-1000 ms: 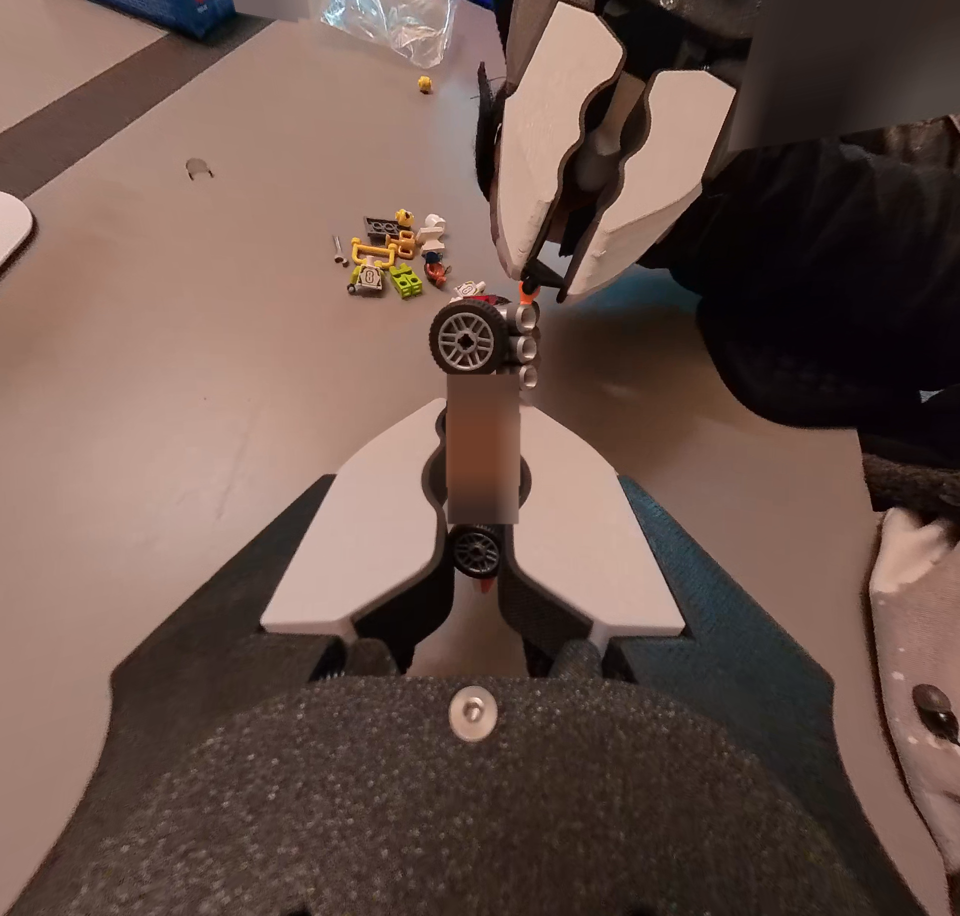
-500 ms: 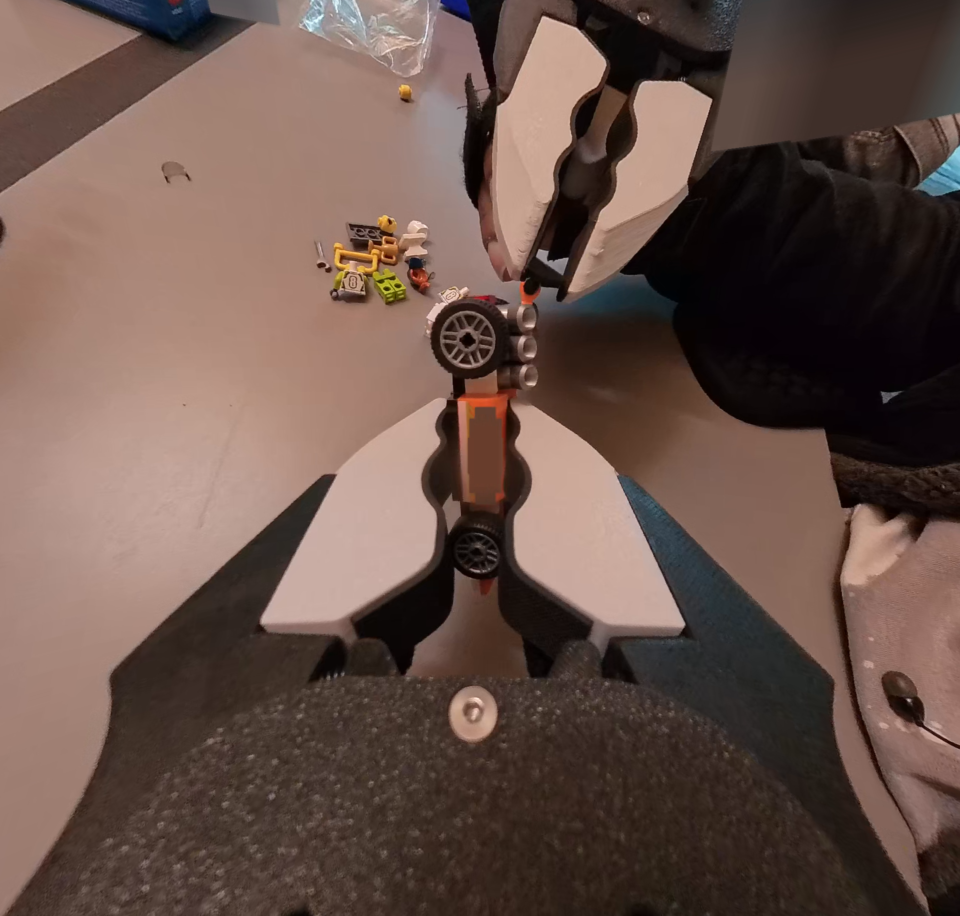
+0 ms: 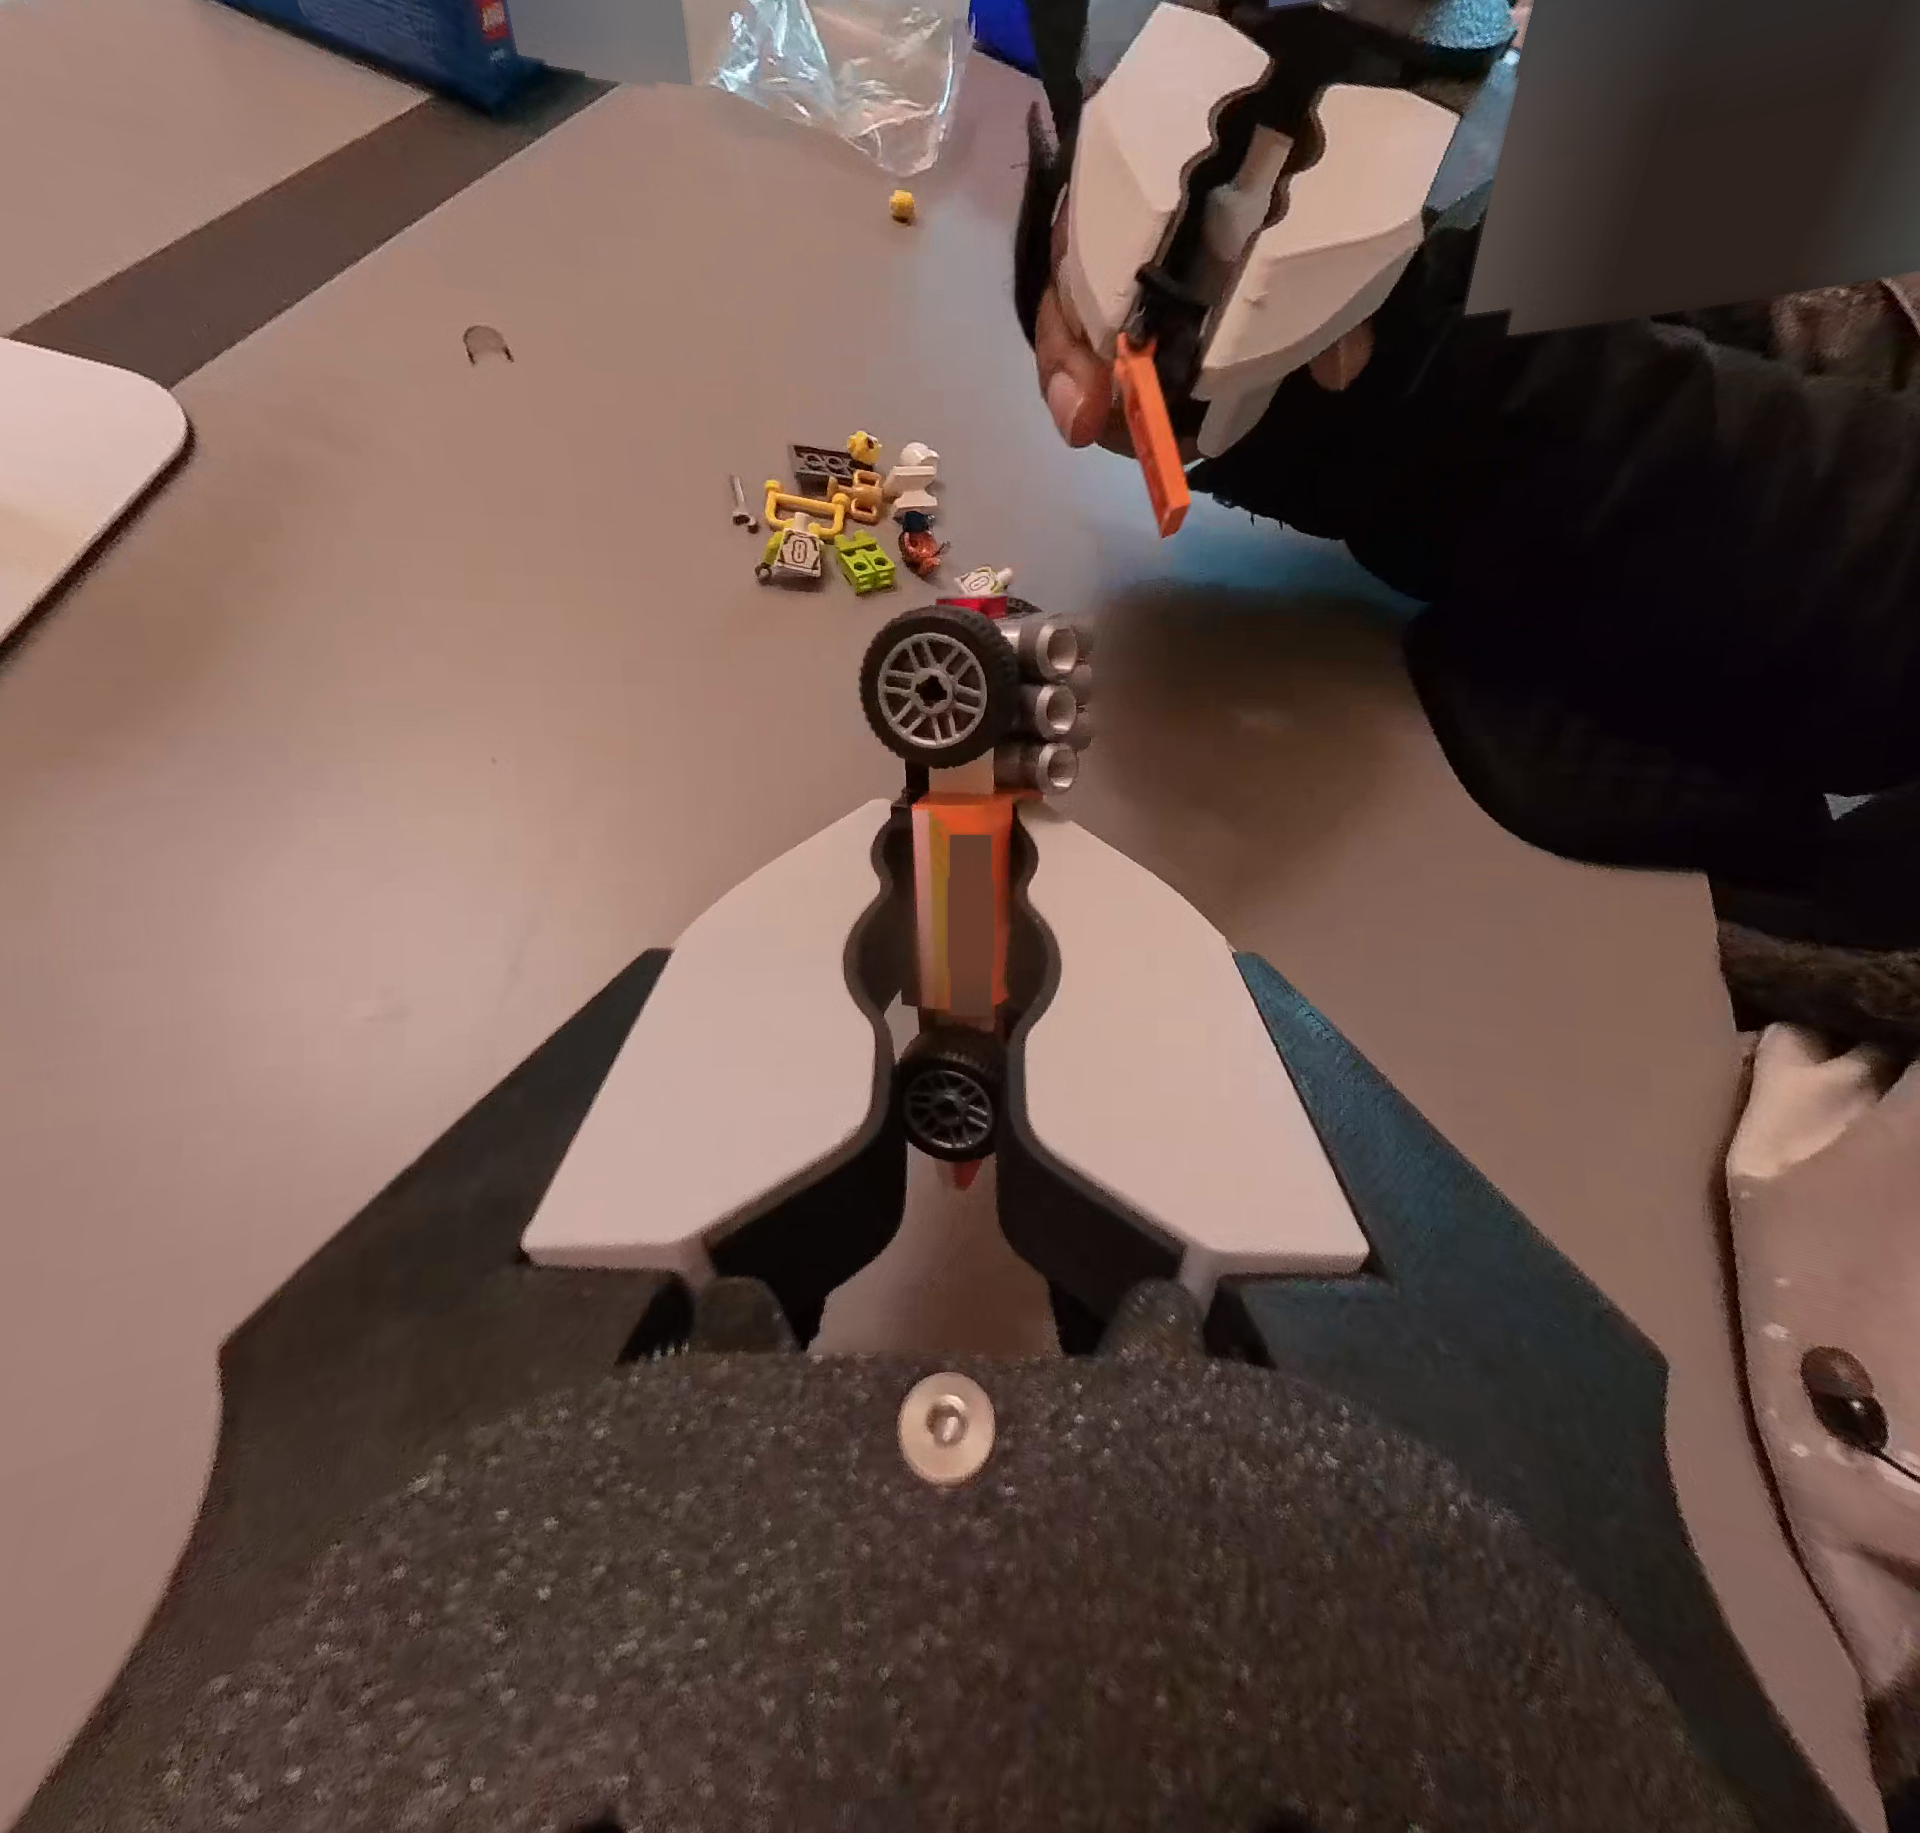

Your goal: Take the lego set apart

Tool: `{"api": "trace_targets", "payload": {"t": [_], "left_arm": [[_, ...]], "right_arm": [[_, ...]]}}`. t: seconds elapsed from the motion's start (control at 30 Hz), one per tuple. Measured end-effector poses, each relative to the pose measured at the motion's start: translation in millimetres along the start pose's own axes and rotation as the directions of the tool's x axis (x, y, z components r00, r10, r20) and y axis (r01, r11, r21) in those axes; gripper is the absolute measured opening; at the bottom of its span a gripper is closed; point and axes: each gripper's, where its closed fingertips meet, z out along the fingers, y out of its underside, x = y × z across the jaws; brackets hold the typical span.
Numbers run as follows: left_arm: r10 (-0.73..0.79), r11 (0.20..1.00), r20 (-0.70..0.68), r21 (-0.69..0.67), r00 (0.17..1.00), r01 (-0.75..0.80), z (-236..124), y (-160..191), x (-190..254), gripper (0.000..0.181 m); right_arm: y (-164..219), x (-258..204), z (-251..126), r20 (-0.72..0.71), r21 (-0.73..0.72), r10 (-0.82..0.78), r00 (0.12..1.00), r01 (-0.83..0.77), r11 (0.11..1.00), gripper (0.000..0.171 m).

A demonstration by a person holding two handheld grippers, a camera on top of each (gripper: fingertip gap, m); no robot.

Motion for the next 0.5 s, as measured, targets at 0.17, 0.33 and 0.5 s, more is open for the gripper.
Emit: {"api": "trace_targets", "payload": {"t": [0.17,0.33,0.5], "left_arm": [[-0.085,0.996,-0.014,-0.032,0.996,0.085,5,11,-5,0.016],[-0.332,0.934,-0.034,-0.149,0.943,0.324,17,40,-15,0.016],[-0.421,0.893,-0.041,-0.191,0.906,0.407,24,51,-24,0.016]], "right_arm": [[1,1,0,-0.006,0.001,0.016,1.000,-0.016,1.000,0.011],[9,-1,9,-0.004,-0.046,0.027,1.000,-0.027,0.999,0.011],[22,-5,20,0.013,-0.104,0.038,0.999,-0.037,0.994,0.011]]}}
